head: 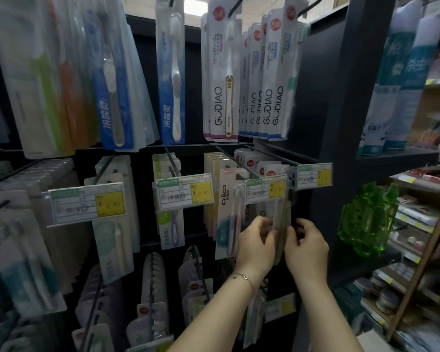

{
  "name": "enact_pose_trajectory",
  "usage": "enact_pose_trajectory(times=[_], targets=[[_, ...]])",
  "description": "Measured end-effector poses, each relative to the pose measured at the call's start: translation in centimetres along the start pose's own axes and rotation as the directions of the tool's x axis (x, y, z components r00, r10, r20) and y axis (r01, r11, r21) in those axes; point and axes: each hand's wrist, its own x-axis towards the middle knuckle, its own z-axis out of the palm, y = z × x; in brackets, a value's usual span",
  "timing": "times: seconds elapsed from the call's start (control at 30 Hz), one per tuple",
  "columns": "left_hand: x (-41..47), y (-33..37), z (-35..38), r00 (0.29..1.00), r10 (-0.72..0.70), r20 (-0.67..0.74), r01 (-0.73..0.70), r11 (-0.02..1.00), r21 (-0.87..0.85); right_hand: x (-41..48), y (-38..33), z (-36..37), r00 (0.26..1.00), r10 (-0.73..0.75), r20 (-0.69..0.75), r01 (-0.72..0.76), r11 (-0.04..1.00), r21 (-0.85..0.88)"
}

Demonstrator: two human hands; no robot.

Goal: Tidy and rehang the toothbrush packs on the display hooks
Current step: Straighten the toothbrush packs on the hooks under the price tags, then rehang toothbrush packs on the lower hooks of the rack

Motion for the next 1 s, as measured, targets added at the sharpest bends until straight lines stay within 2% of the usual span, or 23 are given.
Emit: enact_pose_trajectory(times=[0.27, 0.47, 0.77, 1.0], targets=[[-0.9, -0.6, -3.3, 0.998, -0.042, -0.052, 0.045, 0.998, 0.054, -2.1, -1.8, 1.2, 0.994, -0.097, -0.057, 0.098, 0.995, 0.015], [-1.6, -2.1, -6.7, 0.993, -0.037, -0.114, 0.049, 0.993, 0.105, -4.6, -3.2, 3.7, 0.995, -0.086, 0.057, 0.084, 0.996, 0.040], [-1.6, -3.8, -8.6, 0.988, -0.113, -0.102, 0.119, 0.991, 0.062, -5.8, -2.8, 6.1, 0.982, -0.031, 0.185, 0.030, 1.000, 0.006], [0.8, -4.0, -9.2, 0.983, -0.138, -0.121, 0.145, 0.988, 0.056, -3.8, -3.9, 7.9, 0.983, -0.083, 0.164, 0.056, 0.985, 0.165]])
